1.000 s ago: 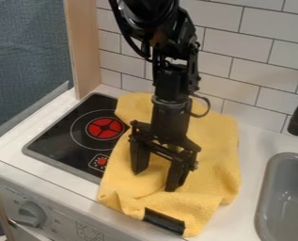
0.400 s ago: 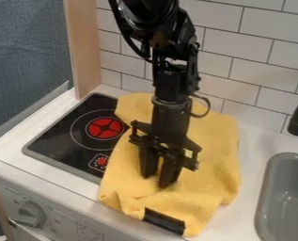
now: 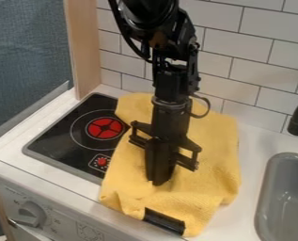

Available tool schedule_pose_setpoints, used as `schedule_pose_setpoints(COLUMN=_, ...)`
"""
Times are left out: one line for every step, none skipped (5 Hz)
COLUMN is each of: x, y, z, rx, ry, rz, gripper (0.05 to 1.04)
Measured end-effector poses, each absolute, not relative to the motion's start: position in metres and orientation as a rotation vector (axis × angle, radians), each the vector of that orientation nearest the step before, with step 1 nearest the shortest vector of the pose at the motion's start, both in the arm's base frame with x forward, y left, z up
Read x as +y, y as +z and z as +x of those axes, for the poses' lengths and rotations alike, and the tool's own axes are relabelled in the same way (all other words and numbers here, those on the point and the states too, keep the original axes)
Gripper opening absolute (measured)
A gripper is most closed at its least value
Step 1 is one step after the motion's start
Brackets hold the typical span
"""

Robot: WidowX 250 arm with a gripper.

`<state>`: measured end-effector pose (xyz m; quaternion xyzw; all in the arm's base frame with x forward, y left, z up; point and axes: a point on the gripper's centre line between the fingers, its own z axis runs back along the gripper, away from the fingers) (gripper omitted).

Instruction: Unfold the cloth from right to left

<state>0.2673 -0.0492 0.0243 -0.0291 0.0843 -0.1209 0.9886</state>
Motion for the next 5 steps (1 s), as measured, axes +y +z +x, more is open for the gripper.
schedule_pose_setpoints(x=-0.047, y=0.024, z=0.268, rx=0.169, ry=-0.231, rz=-0.057, gripper=0.048)
schedule_pose_setpoints(x=-0.038, y=0.033, z=0.271, rx=0.142, ry=-0.187, rz=-0.067, gripper=0.048)
schedule_pose_setpoints(x=-0.022, y=0.045, z=0.269, rx=0.109, ry=-0.112, rz=-0.089, gripper=0.048)
schedule_pose_setpoints(x=0.0, y=0.059, z=0.267, rx=0.067, ry=-0.009, rz=-0.112, gripper=0.048)
schedule_pose_setpoints(x=0.028, y=0.064, z=0.26, rx=0.047, ry=0.12, rz=-0.109, gripper=0.048)
